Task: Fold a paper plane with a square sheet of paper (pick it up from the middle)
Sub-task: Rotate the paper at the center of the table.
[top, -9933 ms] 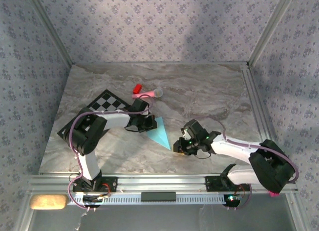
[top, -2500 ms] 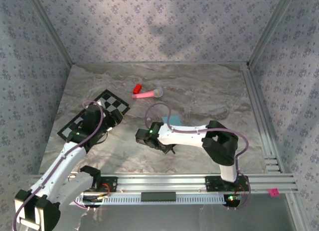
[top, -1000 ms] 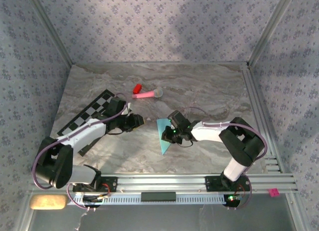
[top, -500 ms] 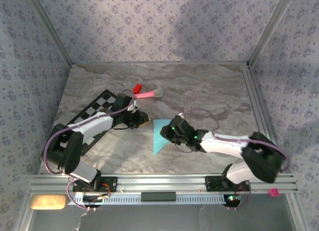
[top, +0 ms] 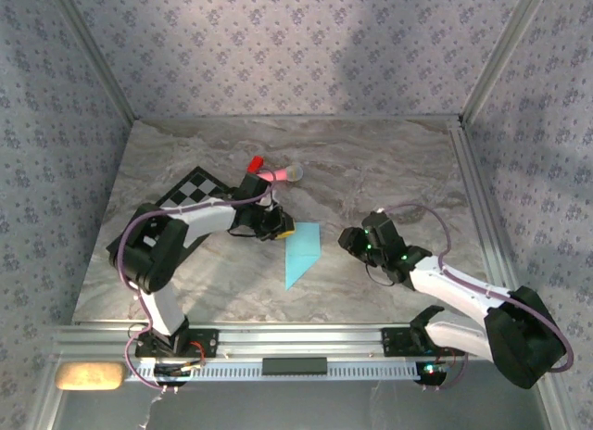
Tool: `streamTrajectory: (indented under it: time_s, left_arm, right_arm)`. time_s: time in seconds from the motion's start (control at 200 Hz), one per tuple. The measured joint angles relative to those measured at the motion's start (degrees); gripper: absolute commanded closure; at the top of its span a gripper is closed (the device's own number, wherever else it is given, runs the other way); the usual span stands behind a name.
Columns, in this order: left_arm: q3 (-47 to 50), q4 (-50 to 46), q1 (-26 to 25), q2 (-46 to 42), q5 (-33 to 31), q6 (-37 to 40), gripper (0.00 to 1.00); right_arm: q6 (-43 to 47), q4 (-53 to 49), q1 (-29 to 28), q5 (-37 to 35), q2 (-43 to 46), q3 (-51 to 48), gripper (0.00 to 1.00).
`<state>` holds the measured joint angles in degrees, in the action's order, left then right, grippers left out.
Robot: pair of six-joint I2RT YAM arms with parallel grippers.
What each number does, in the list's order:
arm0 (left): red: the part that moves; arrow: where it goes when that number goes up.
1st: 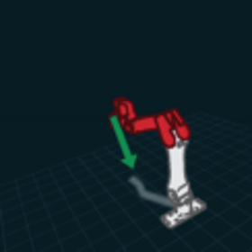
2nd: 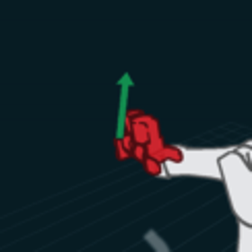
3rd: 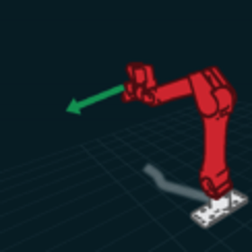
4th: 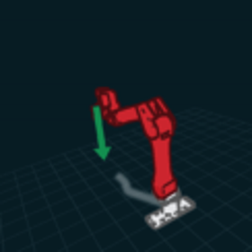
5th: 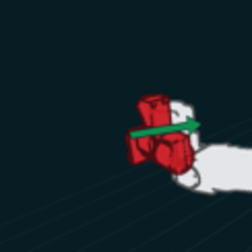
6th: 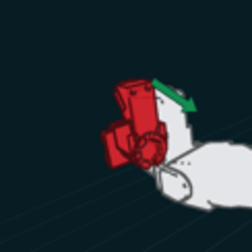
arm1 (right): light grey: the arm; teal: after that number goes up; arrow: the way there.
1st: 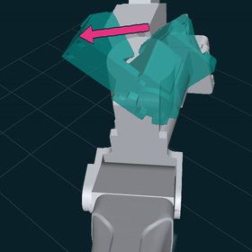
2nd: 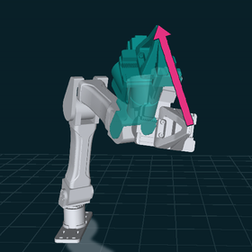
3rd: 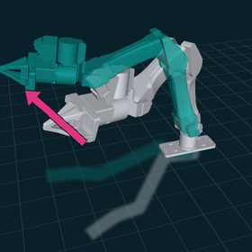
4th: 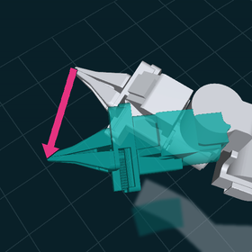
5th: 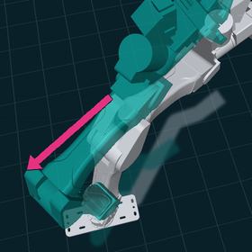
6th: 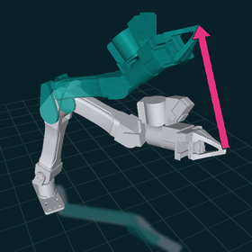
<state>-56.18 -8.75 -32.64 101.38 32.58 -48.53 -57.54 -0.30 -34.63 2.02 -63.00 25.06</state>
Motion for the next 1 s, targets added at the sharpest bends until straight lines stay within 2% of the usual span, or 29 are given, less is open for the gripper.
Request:
streamTrajectory:
  time_s: [0.13, 0.505, 0.7, 0.999]
  left_arm:
    - [-0.72, -0.39, -0.04, 1.97, -0.46, 0.35, 0.83]
    - [0.28, -0.11, 0.15, 4.5, -1.53, 1.75, 0.87]
    - [2.71, 3.87, 1.55, 4.52, 1.01, 2.47, 0.88]
    - [4.17, 6.54, 2.6, 4.48, 3.56, 3.06, 0.88]
  right_arm:
    - [2.34, 0.61, 0.0, 4.02, -2.16, 0.44, 0.54]
    - [8.07, 1.62, 0.61, 14.21, -17.35, 9.68, 0.55]
    - [8.85, 1.88, 2.34, 18.25, -23.43, 13.09, 0.55]
    - [7.61, 1.95, 2.38, 21.86, -27.47, 14.64, 0.58]
